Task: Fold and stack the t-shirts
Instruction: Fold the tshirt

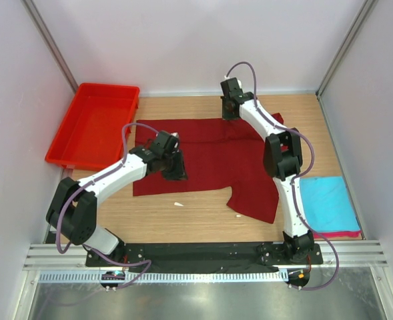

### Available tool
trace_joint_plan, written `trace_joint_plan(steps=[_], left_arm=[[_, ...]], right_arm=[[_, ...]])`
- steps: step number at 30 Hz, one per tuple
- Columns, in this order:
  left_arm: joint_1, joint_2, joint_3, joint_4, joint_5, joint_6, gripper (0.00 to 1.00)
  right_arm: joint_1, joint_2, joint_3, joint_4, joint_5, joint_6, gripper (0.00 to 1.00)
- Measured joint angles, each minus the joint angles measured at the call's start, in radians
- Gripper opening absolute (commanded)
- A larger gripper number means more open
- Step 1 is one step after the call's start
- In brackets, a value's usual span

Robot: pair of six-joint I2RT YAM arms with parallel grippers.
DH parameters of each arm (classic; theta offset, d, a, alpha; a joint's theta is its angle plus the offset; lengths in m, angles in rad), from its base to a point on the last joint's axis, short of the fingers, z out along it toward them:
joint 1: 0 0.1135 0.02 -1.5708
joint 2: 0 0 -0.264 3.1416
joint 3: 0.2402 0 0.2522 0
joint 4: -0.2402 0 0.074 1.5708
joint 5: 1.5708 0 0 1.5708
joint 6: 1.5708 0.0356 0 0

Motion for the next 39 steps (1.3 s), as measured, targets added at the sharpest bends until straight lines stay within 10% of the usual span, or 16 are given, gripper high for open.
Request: trace_joint_plan(steps=[8,14,17,33,39], left_arm=[[0.000,0.004,-0.005,0.030,0.003,-0.009,0.31],[0.000,0.092,0.037,0.072,0.006,-0.009,0.32],[0.003,0.180,0.125,0.113,0.022,-0.013,0.36],[0.010,0.764,0.610,0.608,-0.023,-0.297,0.38],[0.018,0.875,0.690,0.640,-0.061,-0.377,0.39]], right_arm=[[0.007,0.020,-0.011,0.025,-0.072,-0.014,0.10],[0.015,0.020,-0.061,0.028,-0.138,-0.006,0.65],[0.005,0.003,-0.076,0.027,-0.155,0.005,0.72],[-0.489,-0.176,-0.279,0.074,-0.373,0.057,0.69],[-0.492,-0.147,-0.315,0.096,-0.504,0.051,0.67]])
